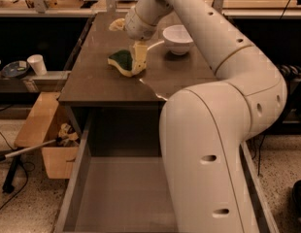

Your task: Place sponge into top drawer

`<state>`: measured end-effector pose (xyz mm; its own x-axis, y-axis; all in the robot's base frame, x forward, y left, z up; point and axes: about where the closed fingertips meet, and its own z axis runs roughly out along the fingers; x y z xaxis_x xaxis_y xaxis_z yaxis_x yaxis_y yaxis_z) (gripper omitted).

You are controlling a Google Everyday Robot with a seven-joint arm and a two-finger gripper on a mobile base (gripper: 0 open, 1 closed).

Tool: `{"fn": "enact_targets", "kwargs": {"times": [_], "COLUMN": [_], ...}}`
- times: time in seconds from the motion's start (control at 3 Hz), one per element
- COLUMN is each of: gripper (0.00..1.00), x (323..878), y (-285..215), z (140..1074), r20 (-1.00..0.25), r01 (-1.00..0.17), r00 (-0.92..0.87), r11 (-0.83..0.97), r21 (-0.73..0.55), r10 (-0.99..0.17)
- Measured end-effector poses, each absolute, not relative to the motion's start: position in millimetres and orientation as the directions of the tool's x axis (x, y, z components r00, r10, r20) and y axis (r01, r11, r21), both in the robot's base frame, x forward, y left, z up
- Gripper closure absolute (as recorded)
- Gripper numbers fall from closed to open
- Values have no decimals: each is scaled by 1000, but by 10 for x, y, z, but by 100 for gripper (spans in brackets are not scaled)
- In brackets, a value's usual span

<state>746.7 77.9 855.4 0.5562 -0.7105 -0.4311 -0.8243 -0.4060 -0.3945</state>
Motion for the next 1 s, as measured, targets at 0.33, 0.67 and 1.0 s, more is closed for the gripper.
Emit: {"fn": "enact_targets", "kwargs": {"times": [0.33, 0.67, 1.0], "gripper": [0, 17, 40], "x": [7467, 7467, 7467], "y": [779, 779, 779], "z": [8554, 8553, 8553], "r20": [-431, -431, -431], "r01": [-824, -824, -824], "r00": [556, 556, 556], "r11": [-406, -406, -406], "r21": [-394, -394, -394], "r10": [-710, -710, -710]}}
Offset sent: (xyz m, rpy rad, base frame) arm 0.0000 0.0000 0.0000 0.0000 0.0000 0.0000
